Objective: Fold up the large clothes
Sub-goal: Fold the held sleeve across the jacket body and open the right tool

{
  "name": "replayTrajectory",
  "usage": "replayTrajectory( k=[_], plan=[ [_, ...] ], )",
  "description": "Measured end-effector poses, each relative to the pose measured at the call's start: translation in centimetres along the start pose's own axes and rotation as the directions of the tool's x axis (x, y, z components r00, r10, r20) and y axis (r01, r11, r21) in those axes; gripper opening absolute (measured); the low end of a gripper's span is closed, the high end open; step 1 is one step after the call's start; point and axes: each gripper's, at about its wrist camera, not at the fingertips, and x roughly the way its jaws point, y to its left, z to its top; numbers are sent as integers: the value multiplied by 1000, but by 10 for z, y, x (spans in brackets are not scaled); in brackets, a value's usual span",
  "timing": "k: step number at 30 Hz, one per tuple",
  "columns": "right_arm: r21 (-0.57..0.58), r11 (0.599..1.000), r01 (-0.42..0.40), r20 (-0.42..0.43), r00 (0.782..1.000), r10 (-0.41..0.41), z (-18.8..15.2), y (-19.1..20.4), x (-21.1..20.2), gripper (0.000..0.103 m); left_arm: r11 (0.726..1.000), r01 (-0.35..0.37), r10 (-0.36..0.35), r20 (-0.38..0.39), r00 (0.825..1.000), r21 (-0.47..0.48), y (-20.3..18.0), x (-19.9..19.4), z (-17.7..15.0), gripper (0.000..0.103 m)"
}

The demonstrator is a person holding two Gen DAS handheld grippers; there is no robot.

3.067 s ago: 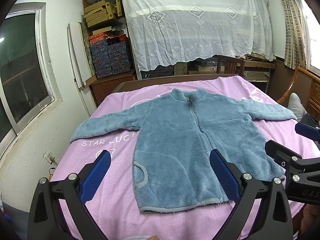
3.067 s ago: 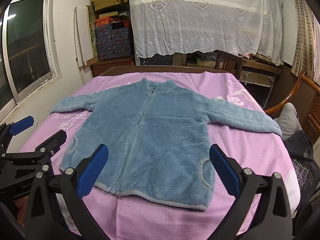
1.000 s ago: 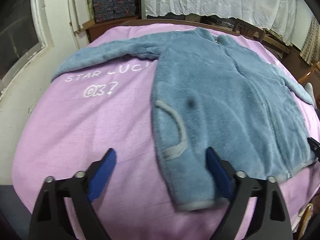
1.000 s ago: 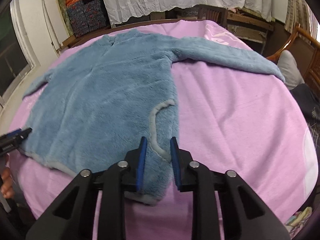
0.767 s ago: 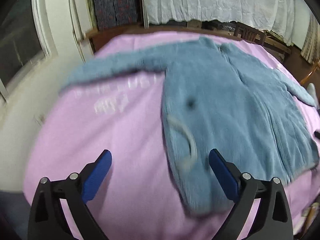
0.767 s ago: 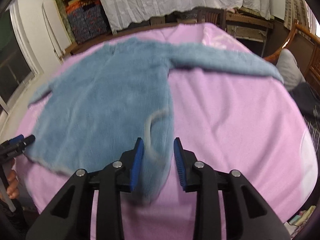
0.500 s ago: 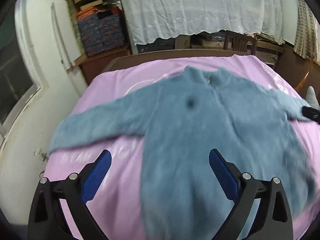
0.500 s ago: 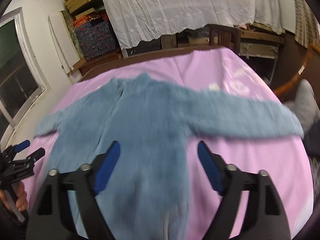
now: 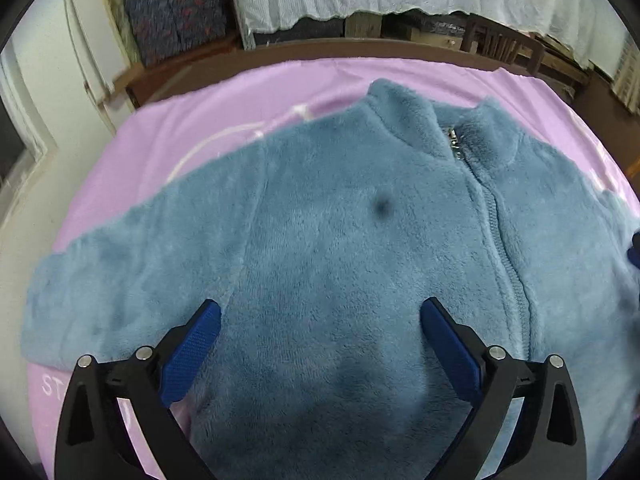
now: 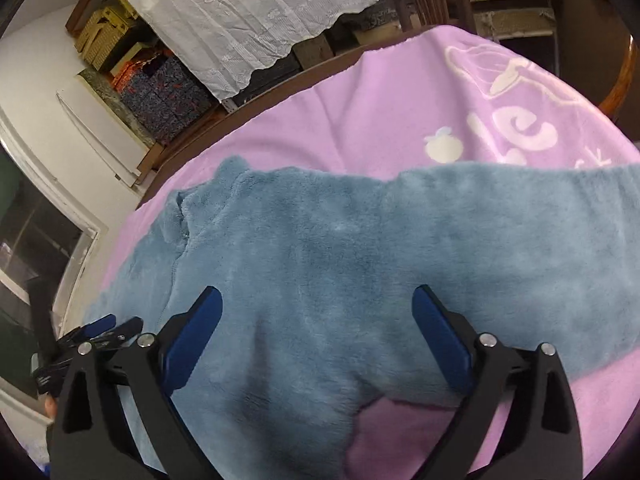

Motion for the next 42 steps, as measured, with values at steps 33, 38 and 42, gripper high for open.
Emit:
replayTrajectory(
  k=[33, 38, 42],
  plan=[
    [642, 767, -22, 243, 954, -176, -5, -200, -80, 11, 999, 36, -36, -4, 999, -6, 8, -3, -5, 100],
    [583, 812, -12, 262, 949, -174, -2, -190, -85, 9, 997, -21, 28, 94, 995, -74, 33, -25, 2, 100],
    [415, 909, 31, 294, 941, -166, 7, -143, -88, 9, 992, -12, 20, 62, 998, -126, 47, -16, 5, 100]
  ],
)
